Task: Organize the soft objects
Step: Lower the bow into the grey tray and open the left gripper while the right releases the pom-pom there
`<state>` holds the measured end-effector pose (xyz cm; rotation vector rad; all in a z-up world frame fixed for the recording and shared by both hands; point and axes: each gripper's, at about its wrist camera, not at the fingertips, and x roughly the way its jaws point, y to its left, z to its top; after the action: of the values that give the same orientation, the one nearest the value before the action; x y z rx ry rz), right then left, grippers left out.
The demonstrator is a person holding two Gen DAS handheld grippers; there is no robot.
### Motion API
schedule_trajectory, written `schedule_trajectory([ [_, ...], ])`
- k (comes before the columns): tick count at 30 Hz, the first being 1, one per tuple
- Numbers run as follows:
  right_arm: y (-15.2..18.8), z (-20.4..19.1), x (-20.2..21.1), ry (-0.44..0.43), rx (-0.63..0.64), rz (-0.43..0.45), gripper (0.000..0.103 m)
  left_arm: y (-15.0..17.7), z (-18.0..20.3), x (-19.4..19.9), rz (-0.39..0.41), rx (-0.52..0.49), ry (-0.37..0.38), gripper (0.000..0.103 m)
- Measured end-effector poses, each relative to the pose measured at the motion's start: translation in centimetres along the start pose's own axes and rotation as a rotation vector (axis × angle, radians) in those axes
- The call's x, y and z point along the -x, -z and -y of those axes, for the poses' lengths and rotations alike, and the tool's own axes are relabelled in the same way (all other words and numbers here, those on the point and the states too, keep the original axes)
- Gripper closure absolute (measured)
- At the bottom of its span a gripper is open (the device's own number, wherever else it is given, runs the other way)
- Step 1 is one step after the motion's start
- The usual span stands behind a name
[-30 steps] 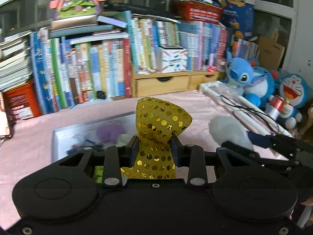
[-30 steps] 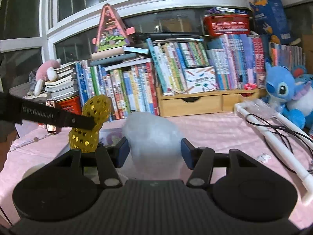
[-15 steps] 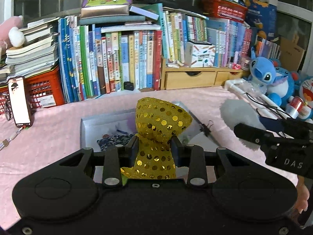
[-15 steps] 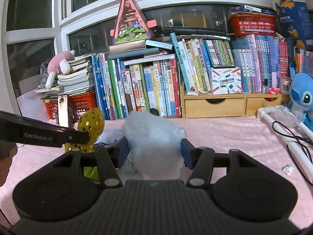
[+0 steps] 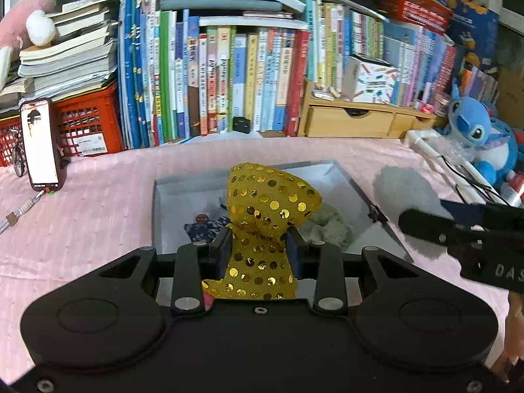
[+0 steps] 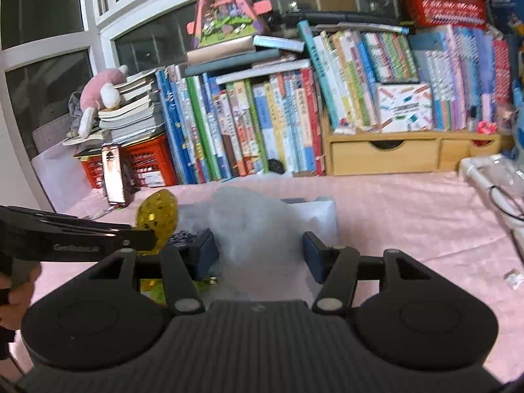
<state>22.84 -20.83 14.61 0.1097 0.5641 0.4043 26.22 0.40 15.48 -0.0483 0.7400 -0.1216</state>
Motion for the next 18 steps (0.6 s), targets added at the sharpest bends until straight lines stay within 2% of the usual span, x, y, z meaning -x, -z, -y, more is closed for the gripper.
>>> schedule_trajectory([
  [6, -1.4, -1.0, -2.7, -0.028, -0.009, -0.071, 0.042, -1.6, -1.5, -2.2, -0.027, 0.023, -0.045, 0.07],
  [18, -3.4, -1.4, -9.4, -0.031, -0.077, -0.247, 0.042, -2.4, -2.9, -6.1, -0.09, 0.048, -0.072, 0.069],
])
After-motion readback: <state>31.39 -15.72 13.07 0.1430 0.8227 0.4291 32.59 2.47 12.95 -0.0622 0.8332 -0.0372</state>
